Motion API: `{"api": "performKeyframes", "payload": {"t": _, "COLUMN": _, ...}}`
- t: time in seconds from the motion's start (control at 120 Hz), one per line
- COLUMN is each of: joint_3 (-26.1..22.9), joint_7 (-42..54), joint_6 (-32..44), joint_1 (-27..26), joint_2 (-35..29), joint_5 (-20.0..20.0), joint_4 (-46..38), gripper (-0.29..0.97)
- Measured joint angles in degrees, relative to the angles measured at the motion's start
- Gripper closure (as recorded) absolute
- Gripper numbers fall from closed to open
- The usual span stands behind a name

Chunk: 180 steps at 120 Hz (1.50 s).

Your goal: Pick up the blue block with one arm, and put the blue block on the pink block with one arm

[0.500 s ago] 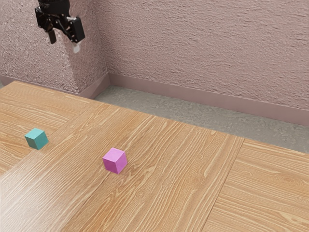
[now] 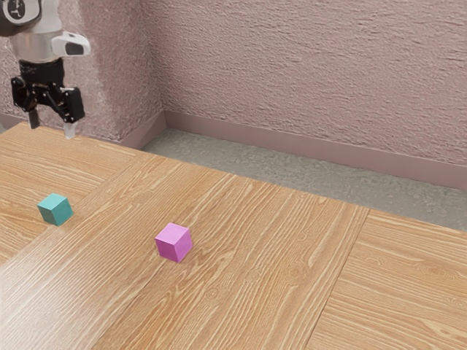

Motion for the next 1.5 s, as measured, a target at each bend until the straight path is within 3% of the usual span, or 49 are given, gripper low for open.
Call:
{"api": "performKeyframes", "payload": {"t": 0.117, "joint_3": 0.5, "joint_7": -0.1, "joint_6": 2.2, "joint_1": 4.5, "joint_2": -9.0, "joint_5": 2.7, "joint_4": -11.6, "gripper": 0.00}}
{"api": "performKeyframes", "payload": {"t": 0.225, "joint_3": 1.5, "joint_7": 1.1, "joint_6": 5.4, "joint_1": 5.6, "joint_2": -11.1, "joint_5": 5.7, "joint_4": -16.3, "gripper": 0.00}}
{"api": "performKeyframes", "payload": {"t": 0.4, "joint_3": 4.8, "joint_7": 4.5, "joint_6": 14.4, "joint_1": 5.5, "joint_2": -10.4, "joint_5": 9.2, "joint_4": -21.3, "gripper": 0.00}}
{"api": "performKeyframes", "payload": {"t": 0.675, "joint_3": 10.1, "joint_7": 8.6, "joint_6": 29.0, "joint_1": 5.2, "joint_2": -3.0, "joint_5": 12.8, "joint_4": -24.5, "gripper": 0.00}}
{"api": "performKeyframes", "payload": {"t": 0.917, "joint_3": 12.9, "joint_7": 12.5, "joint_6": 36.2, "joint_1": 5.7, "joint_2": 2.7, "joint_5": 12.9, "joint_4": -24.0, "gripper": 0.00}}
{"api": "performKeyframes", "payload": {"t": 1.133, "joint_3": 14.4, "joint_7": 16.3, "joint_6": 39.4, "joint_1": 10.6, "joint_2": 5.9, "joint_5": 12.4, "joint_4": -22.6, "gripper": 0.00}}
{"api": "performKeyframes", "payload": {"t": 1.5, "joint_3": 14.3, "joint_7": 22.5, "joint_6": 42.4, "joint_1": 13.5, "joint_2": 14.6, "joint_5": 6.9, "joint_4": -17.5, "gripper": 0.00}}
